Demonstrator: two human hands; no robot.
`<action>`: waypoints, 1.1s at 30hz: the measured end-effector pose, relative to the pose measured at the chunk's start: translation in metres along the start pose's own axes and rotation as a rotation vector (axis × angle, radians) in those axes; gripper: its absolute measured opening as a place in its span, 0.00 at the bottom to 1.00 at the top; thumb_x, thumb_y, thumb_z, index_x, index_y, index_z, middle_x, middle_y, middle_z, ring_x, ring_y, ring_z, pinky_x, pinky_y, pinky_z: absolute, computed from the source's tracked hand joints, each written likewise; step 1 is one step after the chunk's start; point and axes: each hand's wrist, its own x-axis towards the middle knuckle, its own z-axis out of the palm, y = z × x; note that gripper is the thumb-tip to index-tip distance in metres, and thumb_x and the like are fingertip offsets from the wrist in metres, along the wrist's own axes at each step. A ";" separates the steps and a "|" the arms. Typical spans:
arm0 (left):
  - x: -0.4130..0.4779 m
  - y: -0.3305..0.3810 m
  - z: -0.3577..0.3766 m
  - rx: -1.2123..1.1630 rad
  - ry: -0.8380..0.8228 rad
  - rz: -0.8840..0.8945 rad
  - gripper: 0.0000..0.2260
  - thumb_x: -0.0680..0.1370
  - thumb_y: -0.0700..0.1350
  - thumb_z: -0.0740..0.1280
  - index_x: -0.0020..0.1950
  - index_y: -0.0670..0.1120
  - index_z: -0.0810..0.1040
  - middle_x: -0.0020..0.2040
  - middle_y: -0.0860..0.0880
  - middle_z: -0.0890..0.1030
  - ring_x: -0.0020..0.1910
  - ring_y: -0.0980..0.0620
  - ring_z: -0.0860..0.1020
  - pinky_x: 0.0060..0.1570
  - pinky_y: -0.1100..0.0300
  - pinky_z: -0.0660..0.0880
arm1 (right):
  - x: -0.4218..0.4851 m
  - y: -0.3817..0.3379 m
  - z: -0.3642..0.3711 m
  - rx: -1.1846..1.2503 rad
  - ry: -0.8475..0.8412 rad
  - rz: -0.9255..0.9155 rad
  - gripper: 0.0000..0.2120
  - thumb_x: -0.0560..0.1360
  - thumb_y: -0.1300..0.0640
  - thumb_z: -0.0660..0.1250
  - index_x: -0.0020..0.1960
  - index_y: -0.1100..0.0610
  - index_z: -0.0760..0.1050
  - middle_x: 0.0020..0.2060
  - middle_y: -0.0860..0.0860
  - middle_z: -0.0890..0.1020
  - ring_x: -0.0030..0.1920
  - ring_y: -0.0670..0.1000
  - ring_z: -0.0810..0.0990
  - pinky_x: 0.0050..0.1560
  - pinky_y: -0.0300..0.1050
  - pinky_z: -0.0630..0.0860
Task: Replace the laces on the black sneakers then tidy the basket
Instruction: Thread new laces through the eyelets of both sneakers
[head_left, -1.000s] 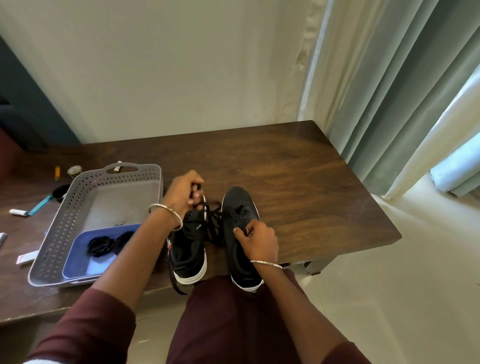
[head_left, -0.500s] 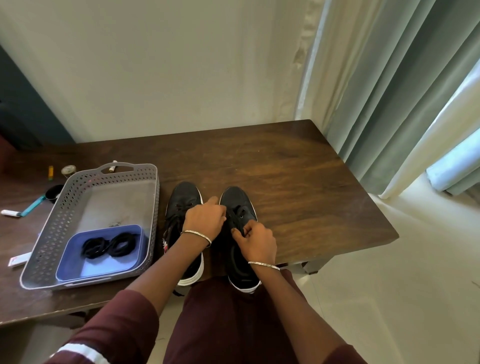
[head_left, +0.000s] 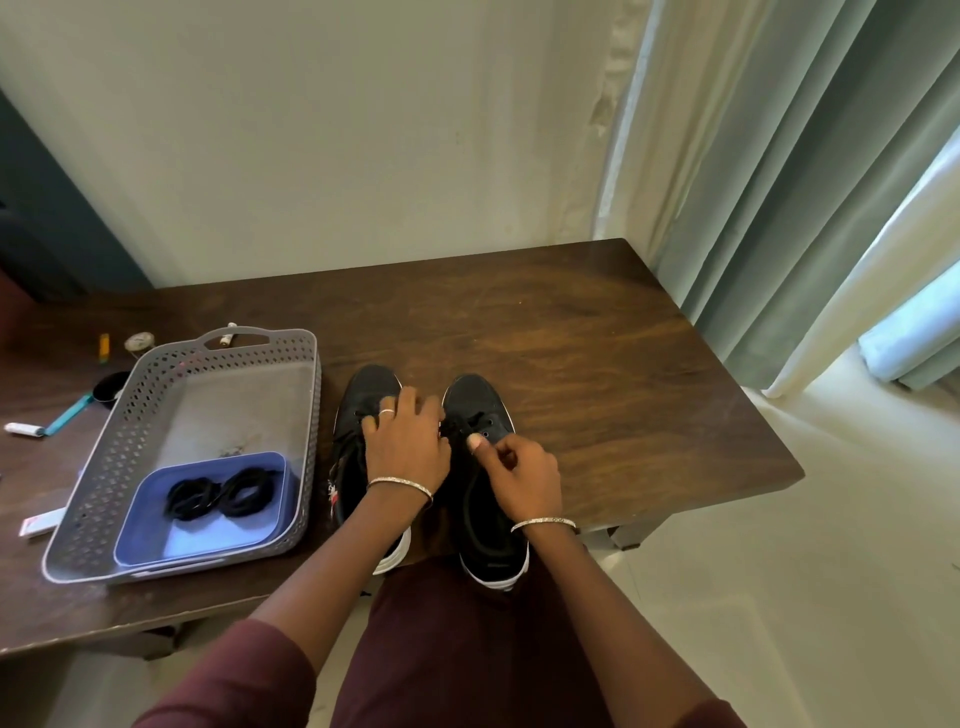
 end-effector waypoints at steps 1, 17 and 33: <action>-0.001 0.002 0.001 0.030 0.019 0.045 0.12 0.76 0.52 0.69 0.58 0.53 0.76 0.62 0.51 0.72 0.64 0.46 0.70 0.60 0.49 0.67 | 0.003 0.001 -0.001 0.030 0.019 -0.031 0.19 0.77 0.40 0.66 0.35 0.53 0.74 0.29 0.47 0.78 0.32 0.46 0.77 0.35 0.44 0.71; 0.016 0.007 0.012 -0.431 -0.160 -0.211 0.06 0.77 0.46 0.67 0.44 0.46 0.80 0.42 0.46 0.82 0.46 0.43 0.80 0.46 0.52 0.77 | 0.065 -0.012 0.005 -0.365 -0.271 -0.225 0.05 0.80 0.56 0.63 0.51 0.53 0.77 0.51 0.53 0.71 0.47 0.59 0.78 0.47 0.49 0.74; 0.023 0.001 -0.001 -0.773 -0.313 -0.567 0.14 0.80 0.44 0.64 0.36 0.44 0.81 0.30 0.49 0.81 0.26 0.57 0.77 0.32 0.63 0.71 | 0.045 -0.012 0.009 0.137 -0.129 0.058 0.12 0.74 0.44 0.72 0.43 0.52 0.76 0.40 0.49 0.81 0.39 0.47 0.78 0.42 0.43 0.73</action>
